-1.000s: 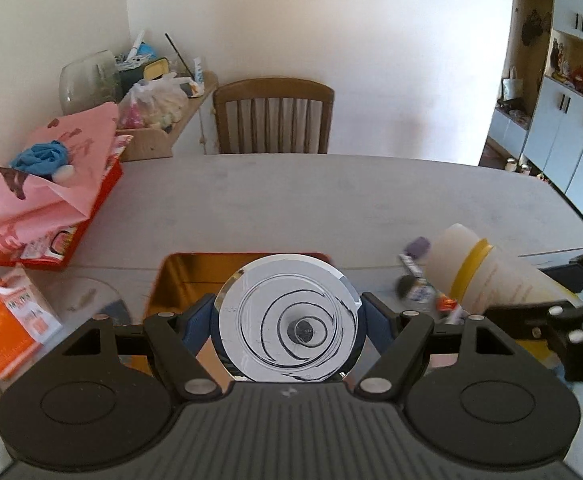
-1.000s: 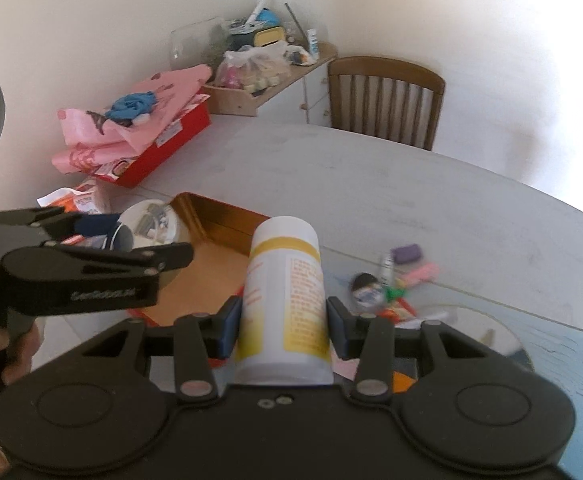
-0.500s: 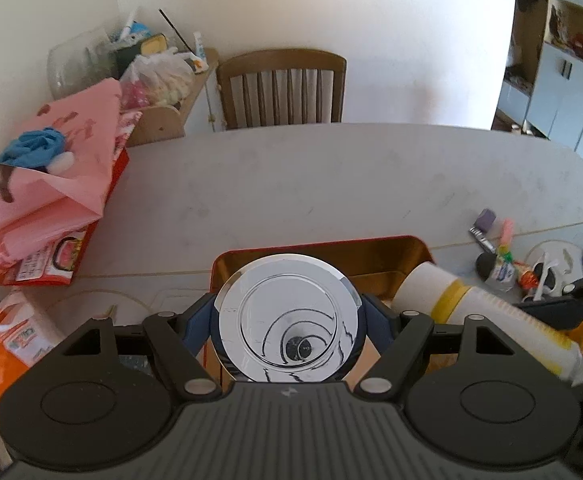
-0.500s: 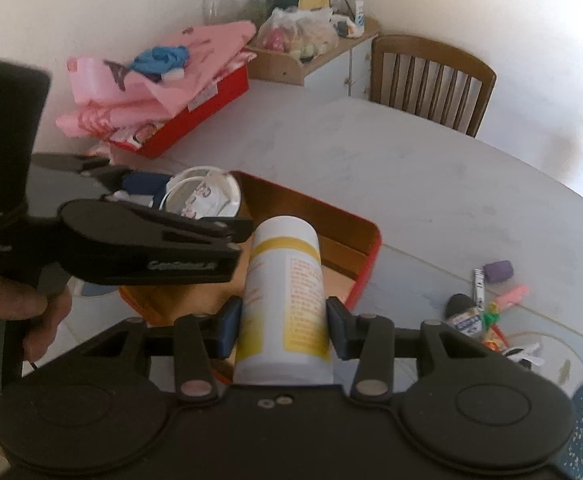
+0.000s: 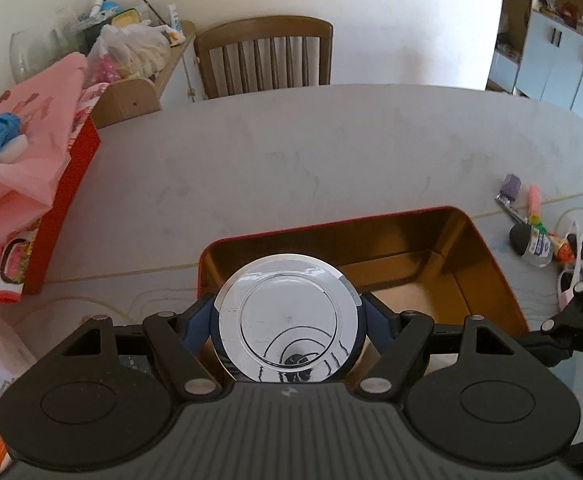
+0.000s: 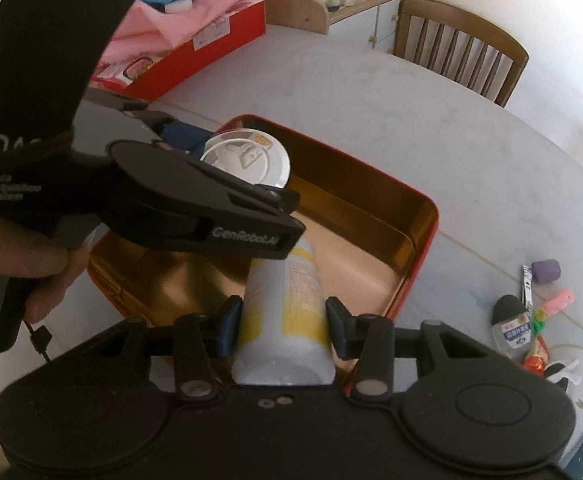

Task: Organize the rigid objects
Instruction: 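Carry the silver lid with the left tool while the right tool carries the bottle into the red tin, then open the left tool to drop the lid while the right tool releases the bottle in the tin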

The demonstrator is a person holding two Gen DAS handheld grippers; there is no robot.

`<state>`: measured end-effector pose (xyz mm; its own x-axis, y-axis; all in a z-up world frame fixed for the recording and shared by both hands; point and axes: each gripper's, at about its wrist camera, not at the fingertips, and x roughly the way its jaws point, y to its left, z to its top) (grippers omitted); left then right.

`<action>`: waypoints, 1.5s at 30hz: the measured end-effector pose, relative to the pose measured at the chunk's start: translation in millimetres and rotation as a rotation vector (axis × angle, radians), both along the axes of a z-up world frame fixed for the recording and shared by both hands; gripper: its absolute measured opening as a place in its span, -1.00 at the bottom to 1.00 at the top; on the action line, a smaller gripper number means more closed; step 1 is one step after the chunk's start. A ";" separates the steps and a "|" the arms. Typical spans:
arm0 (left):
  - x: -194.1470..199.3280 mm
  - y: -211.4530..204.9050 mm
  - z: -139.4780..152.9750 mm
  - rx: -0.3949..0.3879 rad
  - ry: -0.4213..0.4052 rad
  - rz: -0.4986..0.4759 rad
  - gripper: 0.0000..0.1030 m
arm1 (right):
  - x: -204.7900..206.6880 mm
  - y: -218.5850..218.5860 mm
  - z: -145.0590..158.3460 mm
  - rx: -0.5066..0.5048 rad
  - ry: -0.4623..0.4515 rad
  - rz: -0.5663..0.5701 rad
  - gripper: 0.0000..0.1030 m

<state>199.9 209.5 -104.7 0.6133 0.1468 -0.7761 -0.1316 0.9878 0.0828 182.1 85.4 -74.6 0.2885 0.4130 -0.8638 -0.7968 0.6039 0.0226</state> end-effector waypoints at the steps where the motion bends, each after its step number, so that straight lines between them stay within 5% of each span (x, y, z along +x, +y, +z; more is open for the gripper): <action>1: 0.9 0.0 -1.4 0.003 0.003 -0.005 0.49 | 0.0 1.0 -1.5 -0.002 -0.001 0.002 -0.15; 15: 13.9 -6.8 -14.0 0.040 0.026 -0.056 0.49 | -2.6 4.4 -17.5 -0.038 0.022 0.011 -0.09; 30: 11.3 -8.9 -13.9 0.032 0.050 -0.027 0.49 | -4.7 -19.6 10.4 0.021 0.021 -0.029 0.09; 45: -19.0 -22.9 21.8 0.036 -0.019 0.003 0.52 | -27.5 -51.0 46.9 0.103 -0.047 -0.033 0.24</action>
